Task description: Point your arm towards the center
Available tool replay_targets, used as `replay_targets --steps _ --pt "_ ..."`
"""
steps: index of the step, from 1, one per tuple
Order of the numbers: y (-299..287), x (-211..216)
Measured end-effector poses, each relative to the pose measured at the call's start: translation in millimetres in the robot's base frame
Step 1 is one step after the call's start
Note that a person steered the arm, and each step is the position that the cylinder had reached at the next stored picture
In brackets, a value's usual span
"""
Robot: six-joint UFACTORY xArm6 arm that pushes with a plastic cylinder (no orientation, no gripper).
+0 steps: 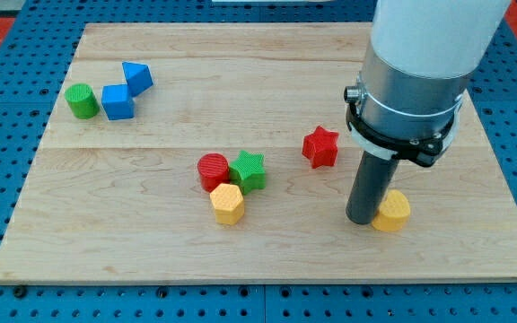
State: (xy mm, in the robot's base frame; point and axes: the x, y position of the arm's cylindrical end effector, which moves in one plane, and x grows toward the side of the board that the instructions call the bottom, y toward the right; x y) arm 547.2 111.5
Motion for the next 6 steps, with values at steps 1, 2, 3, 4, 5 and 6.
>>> replay_targets --steps 1,2,3,4,5,6 --pt "20 0" --pt "-10 -8" --pt "-31 -59" --pt "-80 -70" --pt "-97 -91" --pt "-74 -116"
